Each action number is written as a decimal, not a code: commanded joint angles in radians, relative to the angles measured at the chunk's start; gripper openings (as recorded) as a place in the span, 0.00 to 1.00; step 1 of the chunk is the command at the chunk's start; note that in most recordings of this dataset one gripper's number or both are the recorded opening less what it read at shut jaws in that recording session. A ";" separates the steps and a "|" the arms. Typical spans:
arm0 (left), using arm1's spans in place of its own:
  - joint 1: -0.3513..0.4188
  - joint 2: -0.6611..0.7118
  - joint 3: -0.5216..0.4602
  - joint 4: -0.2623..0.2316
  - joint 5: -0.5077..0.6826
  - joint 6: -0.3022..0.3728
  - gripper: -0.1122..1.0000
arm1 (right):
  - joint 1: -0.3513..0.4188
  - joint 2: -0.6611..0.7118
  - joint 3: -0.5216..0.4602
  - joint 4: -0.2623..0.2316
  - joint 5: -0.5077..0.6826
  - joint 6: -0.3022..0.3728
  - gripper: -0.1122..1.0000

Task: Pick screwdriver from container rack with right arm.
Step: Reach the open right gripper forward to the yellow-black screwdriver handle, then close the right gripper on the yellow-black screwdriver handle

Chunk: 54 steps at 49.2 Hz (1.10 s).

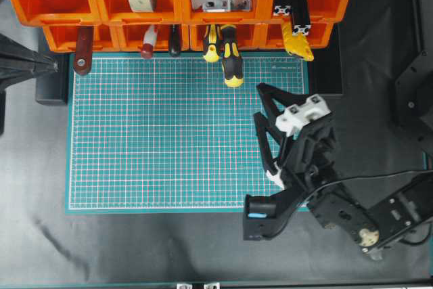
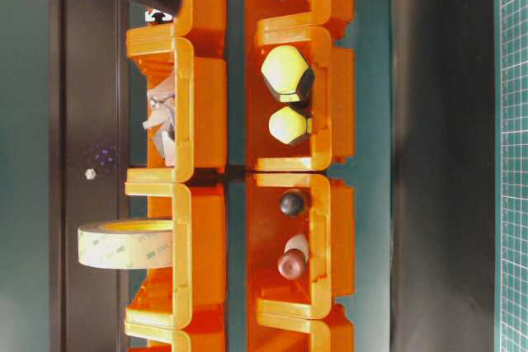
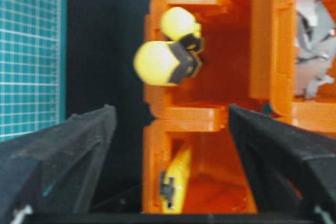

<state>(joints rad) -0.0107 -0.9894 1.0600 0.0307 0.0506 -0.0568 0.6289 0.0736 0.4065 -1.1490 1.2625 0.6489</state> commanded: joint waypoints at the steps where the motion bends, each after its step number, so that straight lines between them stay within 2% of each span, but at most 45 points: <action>1: -0.002 0.009 -0.021 0.005 -0.005 -0.003 0.10 | -0.015 0.014 -0.011 -0.017 -0.008 0.006 0.86; 12: -0.002 0.006 -0.021 0.005 -0.005 -0.003 0.10 | -0.072 0.071 -0.035 -0.052 -0.011 0.011 0.86; 32: -0.002 0.003 -0.021 0.003 -0.005 -0.023 0.10 | -0.190 0.100 -0.041 -0.055 -0.121 0.014 0.86; 47: -0.002 0.002 -0.021 0.005 -0.005 -0.025 0.10 | -0.213 0.104 -0.040 -0.055 -0.127 0.046 0.85; 54: -0.002 0.002 -0.021 0.003 -0.005 -0.023 0.10 | -0.209 0.104 -0.043 -0.043 -0.123 0.048 0.80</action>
<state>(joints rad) -0.0107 -0.9910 1.0600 0.0307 0.0506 -0.0782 0.4157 0.1917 0.3912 -1.1950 1.1382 0.6934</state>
